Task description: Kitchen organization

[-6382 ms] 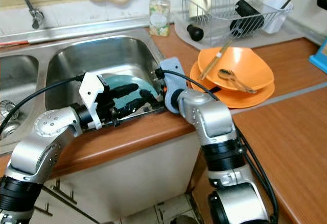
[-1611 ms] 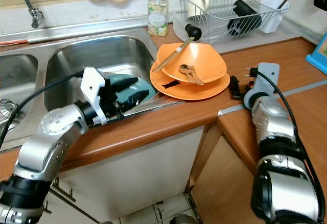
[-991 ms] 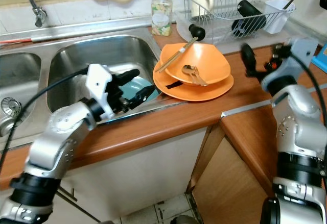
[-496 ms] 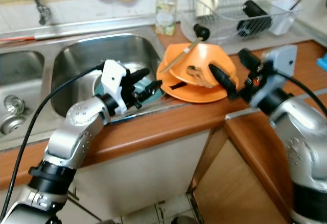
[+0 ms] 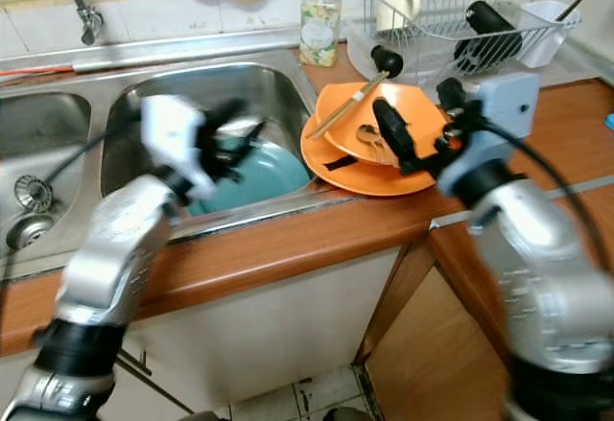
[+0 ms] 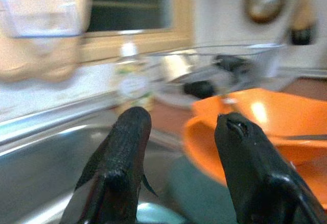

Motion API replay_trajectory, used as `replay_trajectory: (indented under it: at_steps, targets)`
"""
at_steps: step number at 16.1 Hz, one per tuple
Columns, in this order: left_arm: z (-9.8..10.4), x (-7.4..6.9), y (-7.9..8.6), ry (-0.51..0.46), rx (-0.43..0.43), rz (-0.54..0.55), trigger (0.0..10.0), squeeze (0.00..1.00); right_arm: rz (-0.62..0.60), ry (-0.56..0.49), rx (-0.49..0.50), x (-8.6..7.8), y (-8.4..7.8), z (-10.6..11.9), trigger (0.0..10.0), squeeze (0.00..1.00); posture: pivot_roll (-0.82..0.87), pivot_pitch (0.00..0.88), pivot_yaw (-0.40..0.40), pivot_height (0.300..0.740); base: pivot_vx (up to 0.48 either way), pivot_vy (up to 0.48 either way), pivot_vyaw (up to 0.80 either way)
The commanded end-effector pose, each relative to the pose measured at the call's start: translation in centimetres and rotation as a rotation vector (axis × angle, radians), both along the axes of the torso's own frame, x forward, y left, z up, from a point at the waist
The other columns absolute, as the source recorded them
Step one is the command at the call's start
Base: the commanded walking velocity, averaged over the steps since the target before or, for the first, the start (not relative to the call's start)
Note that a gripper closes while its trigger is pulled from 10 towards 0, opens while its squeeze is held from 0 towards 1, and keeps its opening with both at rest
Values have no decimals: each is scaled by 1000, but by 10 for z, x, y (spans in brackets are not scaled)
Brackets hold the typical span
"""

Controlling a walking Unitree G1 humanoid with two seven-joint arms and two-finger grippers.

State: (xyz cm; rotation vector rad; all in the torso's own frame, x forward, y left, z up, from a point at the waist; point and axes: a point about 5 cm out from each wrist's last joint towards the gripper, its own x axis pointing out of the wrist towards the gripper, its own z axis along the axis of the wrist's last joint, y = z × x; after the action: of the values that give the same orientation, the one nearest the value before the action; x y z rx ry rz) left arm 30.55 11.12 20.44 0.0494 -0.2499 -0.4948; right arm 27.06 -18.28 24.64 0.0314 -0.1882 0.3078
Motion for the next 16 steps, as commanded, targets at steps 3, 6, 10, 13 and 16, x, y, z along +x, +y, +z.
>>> replay_trajectory:
  at_steps: [3,6,10,13,16]
  targets:
    - [-5,-13,24,32,16,204,10000,0,-117,-100,-31,-6,22,10,10000,1000,-132,0,23,740,0,0,0]
    - [-8,-23,27,18,89,257,10000,0,-165,-34,19,-13,32,-5,10000,1000,-118,0,16,740,0,0,0]
    - [-8,-25,20,-28,165,298,10000,0,-226,82,50,-16,31,-26,10000,1000,-121,0,26,740,0,-240,-392]
    - [-10,-20,21,58,30,279,10000,0,-274,8,13,-21,27,-23,10000,1000,-135,0,39,740,0,449,-517]
    - [-10,-17,29,62,24,351,10000,0,-155,59,-7,-25,39,-28,10000,1000,-136,0,39,740,0,99,0]
